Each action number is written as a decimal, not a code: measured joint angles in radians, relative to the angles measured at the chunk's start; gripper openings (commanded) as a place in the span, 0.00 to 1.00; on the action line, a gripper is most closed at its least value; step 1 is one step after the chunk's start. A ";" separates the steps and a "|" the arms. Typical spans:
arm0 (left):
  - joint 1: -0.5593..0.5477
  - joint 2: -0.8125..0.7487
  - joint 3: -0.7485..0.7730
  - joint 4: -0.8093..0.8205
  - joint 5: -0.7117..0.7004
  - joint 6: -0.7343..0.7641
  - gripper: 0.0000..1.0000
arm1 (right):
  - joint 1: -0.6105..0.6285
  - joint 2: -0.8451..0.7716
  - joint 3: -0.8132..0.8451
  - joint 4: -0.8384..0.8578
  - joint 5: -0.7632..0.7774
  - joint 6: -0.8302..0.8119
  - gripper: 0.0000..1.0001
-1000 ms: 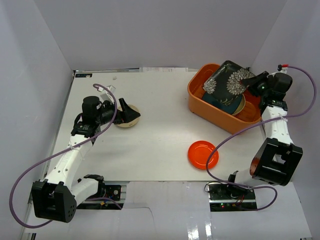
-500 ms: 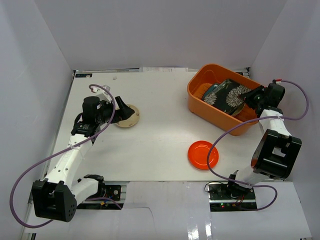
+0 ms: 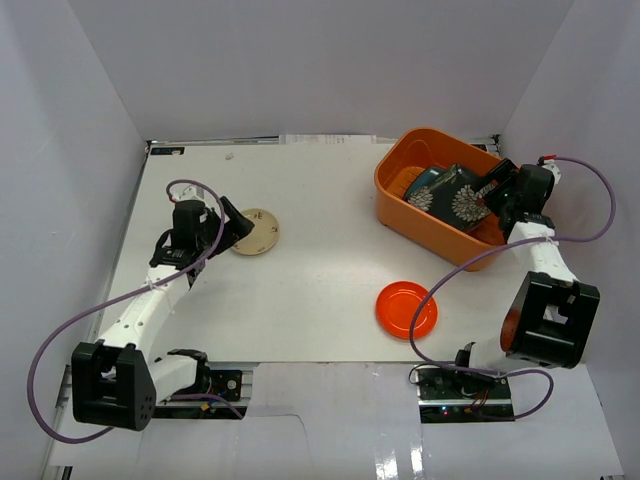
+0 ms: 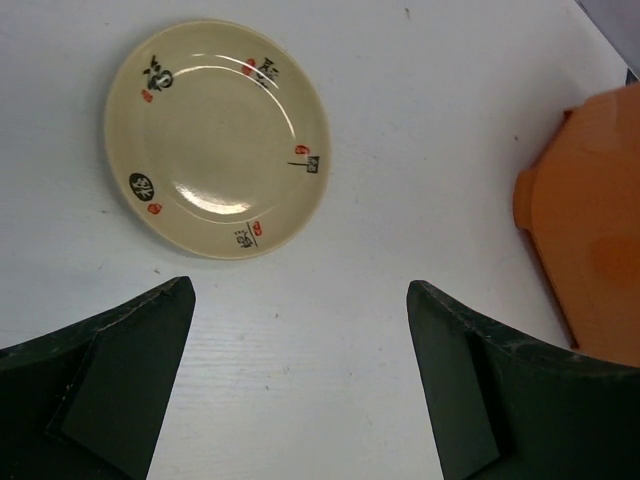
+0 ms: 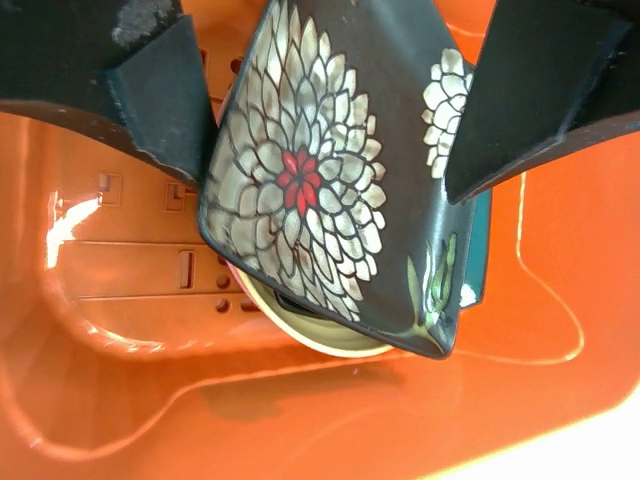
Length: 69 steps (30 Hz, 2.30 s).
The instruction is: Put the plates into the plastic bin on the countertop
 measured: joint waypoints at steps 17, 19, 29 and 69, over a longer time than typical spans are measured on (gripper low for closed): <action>0.140 0.177 -0.124 0.110 -0.132 -0.209 0.93 | 0.048 -0.281 -0.020 -0.020 -0.023 -0.027 0.91; 0.141 0.220 -0.124 0.138 -0.129 -0.224 0.91 | 0.050 -0.353 -0.066 -0.017 -0.058 -0.011 0.76; 0.163 0.387 -0.100 0.280 -0.049 -0.304 0.72 | 0.191 -0.769 -0.435 -0.114 -0.154 0.053 0.59; 0.087 0.121 -0.154 0.485 0.208 -0.369 0.00 | 0.466 -0.720 -0.784 -0.220 -0.270 0.152 0.08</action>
